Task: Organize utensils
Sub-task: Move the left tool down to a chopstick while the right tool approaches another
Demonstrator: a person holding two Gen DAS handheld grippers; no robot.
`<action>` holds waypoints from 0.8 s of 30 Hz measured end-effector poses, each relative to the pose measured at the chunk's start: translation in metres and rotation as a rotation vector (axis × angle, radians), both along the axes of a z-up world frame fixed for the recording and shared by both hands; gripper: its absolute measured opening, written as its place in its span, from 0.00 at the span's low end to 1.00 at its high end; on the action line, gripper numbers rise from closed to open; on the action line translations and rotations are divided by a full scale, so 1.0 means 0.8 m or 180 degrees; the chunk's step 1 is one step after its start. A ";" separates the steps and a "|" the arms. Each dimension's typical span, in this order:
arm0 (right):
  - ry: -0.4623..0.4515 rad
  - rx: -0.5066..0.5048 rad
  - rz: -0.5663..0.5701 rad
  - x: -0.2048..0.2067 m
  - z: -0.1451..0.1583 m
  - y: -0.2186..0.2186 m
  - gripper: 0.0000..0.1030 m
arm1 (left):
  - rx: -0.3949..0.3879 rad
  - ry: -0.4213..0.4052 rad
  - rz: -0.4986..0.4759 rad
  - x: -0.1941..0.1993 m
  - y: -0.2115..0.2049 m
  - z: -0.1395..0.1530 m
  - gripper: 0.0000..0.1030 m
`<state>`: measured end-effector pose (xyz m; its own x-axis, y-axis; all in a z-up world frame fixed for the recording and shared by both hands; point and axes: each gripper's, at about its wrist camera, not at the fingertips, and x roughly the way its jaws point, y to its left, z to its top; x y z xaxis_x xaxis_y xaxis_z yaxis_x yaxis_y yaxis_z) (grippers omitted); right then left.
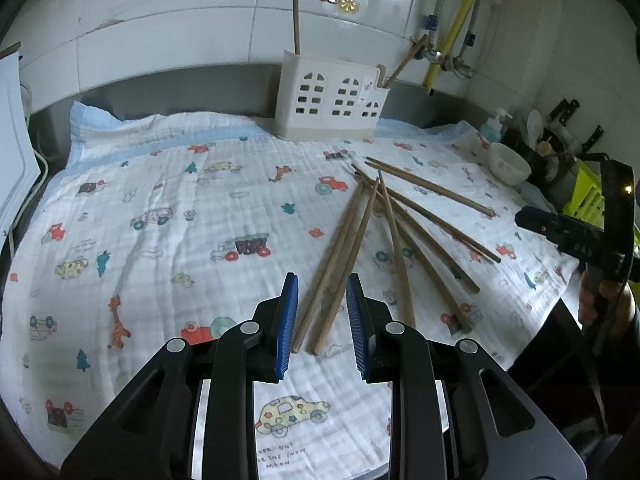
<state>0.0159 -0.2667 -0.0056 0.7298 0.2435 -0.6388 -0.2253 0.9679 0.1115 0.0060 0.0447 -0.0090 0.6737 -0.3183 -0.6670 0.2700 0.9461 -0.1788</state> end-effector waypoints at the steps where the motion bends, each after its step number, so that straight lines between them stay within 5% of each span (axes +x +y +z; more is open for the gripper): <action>1: 0.0017 0.0014 -0.0008 0.000 -0.002 -0.001 0.42 | 0.0000 0.0004 -0.0012 0.000 0.001 -0.002 0.24; 24: 0.0359 0.0029 0.0055 0.011 -0.059 0.001 0.24 | 0.0170 0.0310 -0.0240 0.030 -0.007 -0.054 0.20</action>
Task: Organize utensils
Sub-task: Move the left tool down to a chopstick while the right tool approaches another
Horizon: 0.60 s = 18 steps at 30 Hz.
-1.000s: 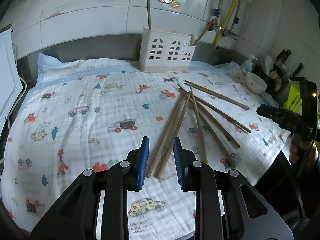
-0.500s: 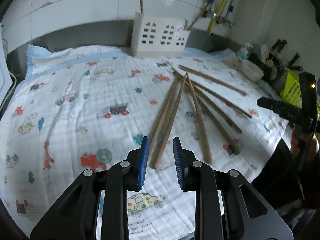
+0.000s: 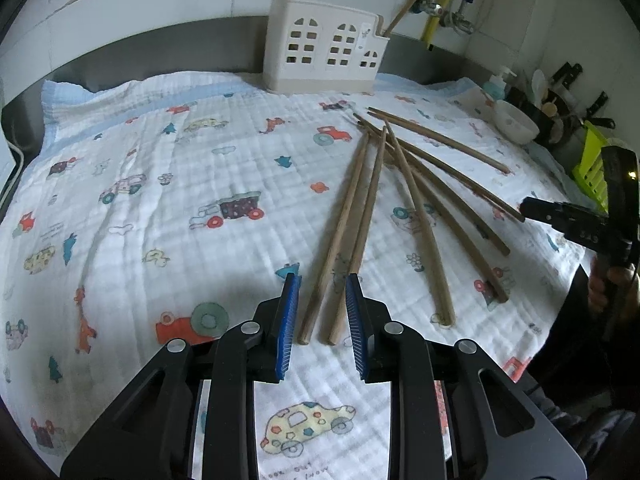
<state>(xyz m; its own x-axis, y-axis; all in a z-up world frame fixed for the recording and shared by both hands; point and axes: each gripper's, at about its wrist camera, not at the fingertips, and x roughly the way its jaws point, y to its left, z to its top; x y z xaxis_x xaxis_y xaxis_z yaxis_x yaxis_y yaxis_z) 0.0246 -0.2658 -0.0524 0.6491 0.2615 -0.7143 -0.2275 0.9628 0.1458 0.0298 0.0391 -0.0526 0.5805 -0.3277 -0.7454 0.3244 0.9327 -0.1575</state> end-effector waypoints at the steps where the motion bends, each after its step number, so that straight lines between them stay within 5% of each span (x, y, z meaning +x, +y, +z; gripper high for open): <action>1: 0.0005 -0.0008 0.0010 0.001 -0.002 0.002 0.24 | 0.0018 0.0008 -0.0028 0.000 -0.003 -0.002 0.19; 9: 0.0060 -0.0022 0.0065 0.011 -0.012 0.009 0.14 | 0.0055 0.0029 -0.0082 0.005 -0.004 -0.010 0.20; 18: 0.0054 -0.0030 0.0062 0.013 -0.012 0.009 0.14 | -0.0076 0.0072 -0.0019 0.016 0.010 -0.011 0.20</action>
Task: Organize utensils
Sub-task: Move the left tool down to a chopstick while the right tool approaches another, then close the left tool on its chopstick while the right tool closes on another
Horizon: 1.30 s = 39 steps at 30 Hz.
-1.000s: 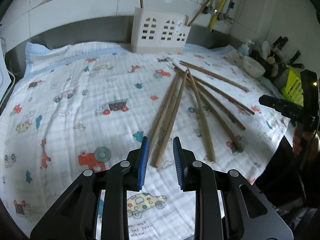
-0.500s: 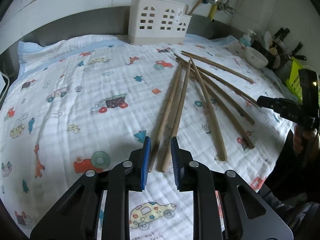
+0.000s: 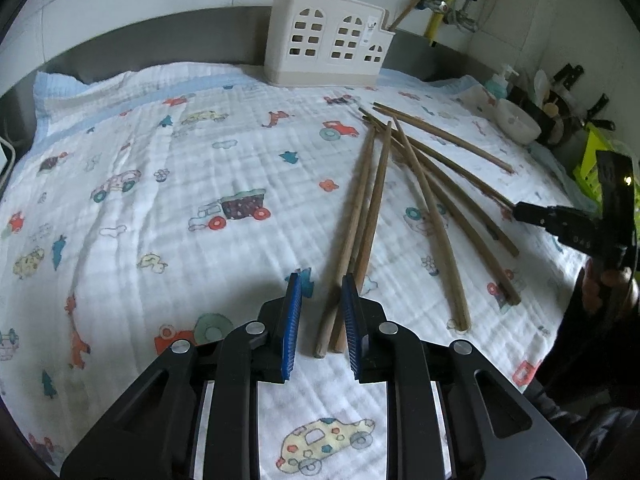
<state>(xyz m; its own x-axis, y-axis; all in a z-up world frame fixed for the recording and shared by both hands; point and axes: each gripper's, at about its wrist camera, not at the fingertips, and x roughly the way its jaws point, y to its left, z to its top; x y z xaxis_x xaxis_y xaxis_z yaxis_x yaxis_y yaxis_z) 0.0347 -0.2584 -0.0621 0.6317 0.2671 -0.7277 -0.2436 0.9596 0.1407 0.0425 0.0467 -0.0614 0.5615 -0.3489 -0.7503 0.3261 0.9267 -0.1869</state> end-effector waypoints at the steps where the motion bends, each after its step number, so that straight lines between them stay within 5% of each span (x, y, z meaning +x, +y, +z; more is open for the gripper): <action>1: 0.0000 -0.0003 0.0001 0.001 0.000 0.000 0.14 | 0.0025 -0.0005 -0.0003 0.000 -0.001 0.000 0.19; 19: -0.0082 -0.0113 0.0014 0.002 -0.003 0.007 0.14 | 0.0348 -0.0126 -0.0071 -0.003 -0.021 -0.005 0.12; 39: -0.0178 -0.0261 -0.0019 -0.005 -0.005 0.028 0.11 | 0.0256 -0.0009 -0.0031 0.004 -0.018 -0.005 0.12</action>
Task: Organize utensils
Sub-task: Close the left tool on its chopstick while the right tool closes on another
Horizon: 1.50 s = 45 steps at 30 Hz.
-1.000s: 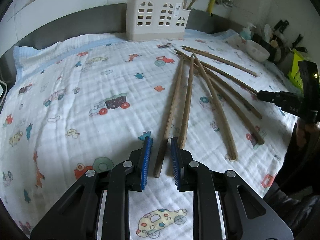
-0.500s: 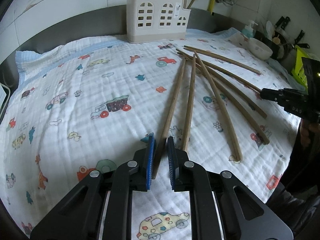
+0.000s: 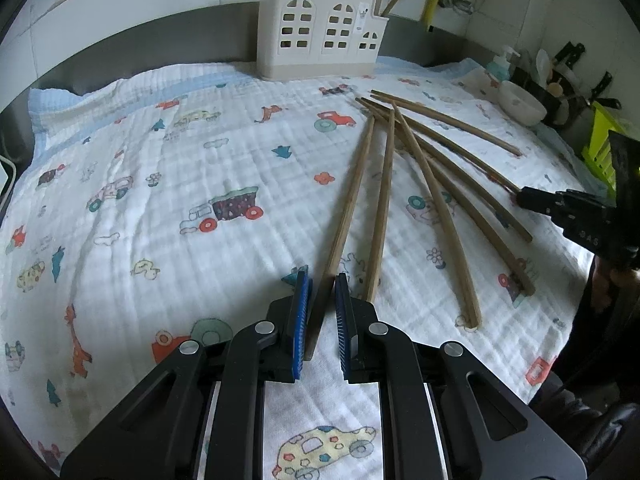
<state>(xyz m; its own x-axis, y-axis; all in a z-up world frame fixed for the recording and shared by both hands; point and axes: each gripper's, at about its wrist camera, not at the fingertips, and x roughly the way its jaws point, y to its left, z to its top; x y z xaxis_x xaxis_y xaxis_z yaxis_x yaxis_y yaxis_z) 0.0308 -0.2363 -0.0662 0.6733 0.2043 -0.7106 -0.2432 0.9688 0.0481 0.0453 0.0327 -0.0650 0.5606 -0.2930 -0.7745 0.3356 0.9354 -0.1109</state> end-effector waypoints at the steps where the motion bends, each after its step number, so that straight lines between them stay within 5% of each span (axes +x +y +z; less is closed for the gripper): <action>1: -0.0001 -0.0004 0.0002 0.000 0.000 0.000 0.11 | 0.0011 0.0014 0.0025 0.000 -0.001 0.000 0.12; 22: 0.0002 0.0003 0.0049 -0.005 -0.001 -0.002 0.11 | 0.0255 0.0080 0.0103 0.004 -0.014 0.002 0.13; 45: 0.0027 0.0011 0.0008 0.002 0.002 0.000 0.10 | 0.0212 -0.0014 0.0039 0.000 -0.011 0.002 0.12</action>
<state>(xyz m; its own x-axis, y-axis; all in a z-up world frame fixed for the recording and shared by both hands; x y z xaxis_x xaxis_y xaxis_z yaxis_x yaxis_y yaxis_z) 0.0327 -0.2360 -0.0648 0.6667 0.2085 -0.7156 -0.2452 0.9680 0.0536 0.0452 0.0237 -0.0633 0.5673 -0.2338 -0.7896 0.3243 0.9448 -0.0467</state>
